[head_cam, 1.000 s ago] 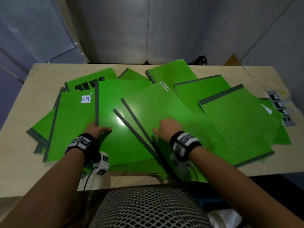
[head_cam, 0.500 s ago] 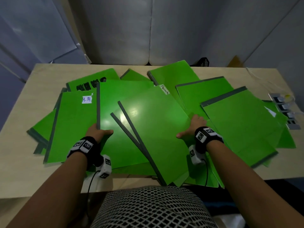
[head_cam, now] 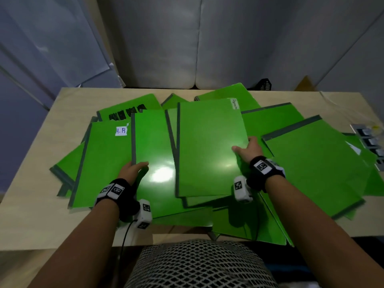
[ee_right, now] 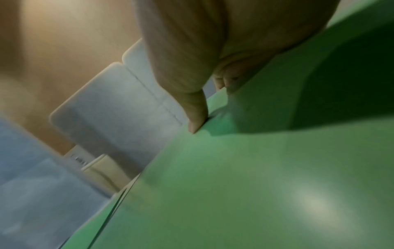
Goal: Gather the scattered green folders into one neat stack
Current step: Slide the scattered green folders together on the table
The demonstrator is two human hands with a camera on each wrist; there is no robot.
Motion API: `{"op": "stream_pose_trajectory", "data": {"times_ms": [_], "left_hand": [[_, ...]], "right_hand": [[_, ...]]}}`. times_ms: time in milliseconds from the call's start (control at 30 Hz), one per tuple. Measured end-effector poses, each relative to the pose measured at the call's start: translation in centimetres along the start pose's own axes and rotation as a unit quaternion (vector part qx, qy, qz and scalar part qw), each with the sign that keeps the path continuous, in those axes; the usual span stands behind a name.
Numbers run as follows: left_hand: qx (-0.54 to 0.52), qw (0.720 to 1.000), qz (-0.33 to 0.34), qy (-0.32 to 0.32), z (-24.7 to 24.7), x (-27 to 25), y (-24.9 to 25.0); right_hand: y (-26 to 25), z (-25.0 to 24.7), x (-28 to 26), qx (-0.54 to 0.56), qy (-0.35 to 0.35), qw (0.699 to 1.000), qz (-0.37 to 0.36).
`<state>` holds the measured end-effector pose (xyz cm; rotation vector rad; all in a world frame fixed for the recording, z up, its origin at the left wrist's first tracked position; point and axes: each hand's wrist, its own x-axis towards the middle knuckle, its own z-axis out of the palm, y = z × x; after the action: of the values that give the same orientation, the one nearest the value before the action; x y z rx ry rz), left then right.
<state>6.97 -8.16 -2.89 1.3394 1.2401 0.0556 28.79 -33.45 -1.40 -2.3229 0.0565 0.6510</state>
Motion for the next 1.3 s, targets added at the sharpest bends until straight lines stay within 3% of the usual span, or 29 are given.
{"op": "stream_pose_trajectory", "data": {"times_ms": [133,233,333,433,500,600,667,767,967,1133,1300], "left_hand": [[-0.055,0.998,-0.006,-0.021,0.2,-0.1,0.0],[-0.056,0.997,-0.006,-0.044,0.8,-0.9,-0.4],[0.0,0.999,0.023,-0.039,1.0,-1.4,-0.9],[-0.044,0.996,0.046,-0.06,0.8,-2.0,-0.4],[-0.057,0.994,0.071,-0.067,0.7,-2.4,0.1],[-0.08,0.989,0.094,-0.076,0.5,-2.7,1.1],[-0.094,0.986,0.099,-0.091,0.6,-3.1,2.0],[-0.098,0.985,0.101,-0.1,1.2,-3.4,3.2],[-0.087,0.983,0.098,-0.126,3.8,-3.5,4.1],[-0.061,0.987,0.071,-0.133,5.8,-3.3,2.7],[-0.05,0.99,0.053,-0.118,6.2,-3.1,1.5]], "right_hand": [[0.5,5.4,-1.8,-0.053,-0.085,0.995,0.015],[0.7,7.5,-2.1,-0.147,-0.092,0.985,-0.026],[0.6,6.6,-2.1,-0.28,-0.1,0.951,-0.085],[1.5,3.3,-1.5,-0.336,-0.033,0.934,-0.112],[2.8,0.3,-0.4,-0.34,0.028,0.938,-0.064],[6.0,-4.4,1.9,-0.306,0.081,0.947,0.063],[8.4,-6.9,2.9,-0.292,0.089,0.943,0.133],[11.2,-8.7,4.0,-0.3,0.07,0.937,0.162],[12.1,-8.4,5.1,-0.354,0.033,0.929,0.107],[12.1,-7.7,4.1,-0.435,0.005,0.9,0.034],[9.3,-7.1,2.4,-0.441,0.013,0.897,-0.023]]}}
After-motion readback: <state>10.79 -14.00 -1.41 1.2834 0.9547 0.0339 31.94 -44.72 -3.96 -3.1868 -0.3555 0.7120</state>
